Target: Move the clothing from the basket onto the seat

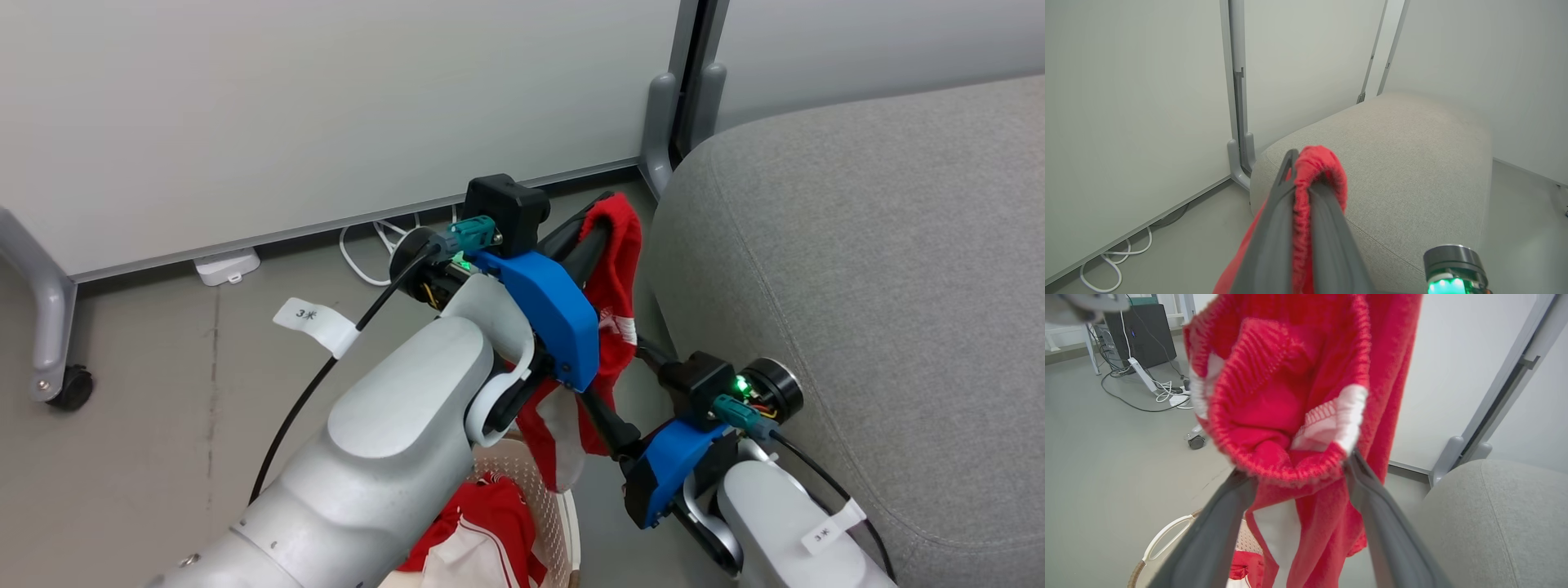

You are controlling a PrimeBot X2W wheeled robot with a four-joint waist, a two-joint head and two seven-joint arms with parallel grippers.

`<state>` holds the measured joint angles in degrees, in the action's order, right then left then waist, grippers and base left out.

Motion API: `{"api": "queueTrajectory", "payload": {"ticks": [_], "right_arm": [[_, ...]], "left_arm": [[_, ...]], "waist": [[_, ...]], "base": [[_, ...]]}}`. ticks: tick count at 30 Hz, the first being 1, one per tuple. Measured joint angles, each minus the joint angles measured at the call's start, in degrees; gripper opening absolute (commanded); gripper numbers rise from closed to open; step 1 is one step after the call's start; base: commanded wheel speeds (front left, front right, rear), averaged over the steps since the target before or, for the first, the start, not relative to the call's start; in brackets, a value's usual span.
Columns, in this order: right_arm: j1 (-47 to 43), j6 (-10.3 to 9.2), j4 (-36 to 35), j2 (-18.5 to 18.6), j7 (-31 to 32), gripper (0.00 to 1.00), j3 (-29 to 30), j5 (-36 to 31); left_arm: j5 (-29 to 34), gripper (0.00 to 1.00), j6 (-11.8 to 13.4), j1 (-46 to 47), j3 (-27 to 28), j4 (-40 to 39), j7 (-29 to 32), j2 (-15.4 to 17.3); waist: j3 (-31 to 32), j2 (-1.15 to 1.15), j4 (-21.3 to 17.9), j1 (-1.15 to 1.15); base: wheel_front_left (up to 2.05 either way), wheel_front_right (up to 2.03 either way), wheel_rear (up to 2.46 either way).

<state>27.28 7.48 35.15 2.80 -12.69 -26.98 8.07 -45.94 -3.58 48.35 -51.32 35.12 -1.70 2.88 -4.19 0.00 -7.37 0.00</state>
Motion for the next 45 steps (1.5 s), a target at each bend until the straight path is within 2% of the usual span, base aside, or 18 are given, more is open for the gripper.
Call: {"api": "queueTrajectory", "payload": {"ticks": [3,4,5,6,13,25,26,27,28,29,30,31,40,45], "right_arm": [[1.46,0.00,1.57,0.02,-0.52,1.00,-2.22,1.34],[1.85,0.00,2.09,0.00,-0.54,0.61,-2.81,1.83],[2.11,0.00,2.54,0.00,-0.60,0.14,-3.18,2.18],[2.32,0.00,2.80,0.02,-0.86,0.00,-3.64,2.47],[2.65,0.00,4.15,0.01,-1.80,0.00,-4.75,5.11],[2.43,0.00,4.20,0.01,-2.26,0.00,-4.55,5.63],[2.38,0.00,4.11,0.01,-2.26,0.00,-4.47,5.63],[2.32,0.00,3.93,0.01,-2.27,0.00,-4.35,5.63],[2.21,0.00,3.76,0.01,-2.27,0.00,-4.20,5.61],[2.06,0.00,3.61,0.01,-2.29,0.00,-4.07,5.60],[1.88,0.00,3.47,0.01,-2.29,0.00,-3.97,5.59],[1.75,0.00,3.39,0.01,-2.30,0.00,-3.90,5.53],[1.52,0.00,2.50,0.01,-2.32,0.00,-2.83,5.00],[1.44,0.00,1.86,0.01,-2.33,0.00,-1.59,4.58]], "left_arm": [[-0.49,0.00,0.01,0.11,-0.49,0.02,-0.19,0.00],[-0.56,0.00,0.01,0.13,-0.67,0.07,-0.24,0.00],[-0.70,0.00,0.01,0.19,-0.82,0.12,-0.25,0.00],[-0.98,0.00,0.02,0.25,-0.96,0.14,-0.29,0.00],[-1.55,0.00,0.23,0.29,-1.48,1.09,-0.93,0.00],[-2.08,0.00,0.58,0.29,-1.92,2.67,-1.60,0.00],[-2.10,0.13,0.59,0.29,-2.04,2.76,-1.70,0.00],[-2.11,0.36,0.70,0.28,-2.19,2.87,-1.70,0.00],[-2.13,0.49,0.73,0.28,-2.35,2.97,-1.78,0.00],[-2.14,0.78,0.74,0.27,-2.45,3.04,-1.82,0.00],[-2.15,0.95,0.75,0.27,-2.54,3.13,-1.91,0.00],[-2.15,1.00,0.75,0.27,-2.59,3.23,-1.94,-0.01],[-2.38,1.00,1.00,0.26,-2.93,4.19,-1.89,0.14],[-2.32,1.00,1.09,-0.87,-2.71,3.78,-4.33,1.29]], "waist": [[0.03,0.00,0.08,0.00],[0.06,0.00,0.11,0.00],[0.09,0.00,0.14,0.00],[0.11,0.00,0.19,0.00],[0.50,0.00,0.32,0.00],[1.39,0.00,-0.25,0.00],[1.43,0.00,-0.27,0.00],[1.46,0.00,-0.29,0.00],[1.49,0.00,-0.30,0.00],[1.51,0.00,-0.30,0.00],[1.52,0.00,-0.30,0.00],[1.53,0.00,-0.31,0.00],[1.18,0.00,-0.20,0.00],[0.83,0.00,-0.09,0.00]], "base": [[0.00,0.00,0.00],[0.00,0.00,0.00],[0.00,0.00,0.00],[0.00,0.00,0.00],[0.00,0.00,0.00],[0.00,0.00,0.00],[0.00,0.00,0.00],[0.00,0.00,0.00],[0.00,0.00,0.00],[0.00,0.00,0.00],[0.00,0.00,0.00],[0.00,0.00,0.00],[0.00,0.00,0.00],[0.00,0.00,0.00]]}}
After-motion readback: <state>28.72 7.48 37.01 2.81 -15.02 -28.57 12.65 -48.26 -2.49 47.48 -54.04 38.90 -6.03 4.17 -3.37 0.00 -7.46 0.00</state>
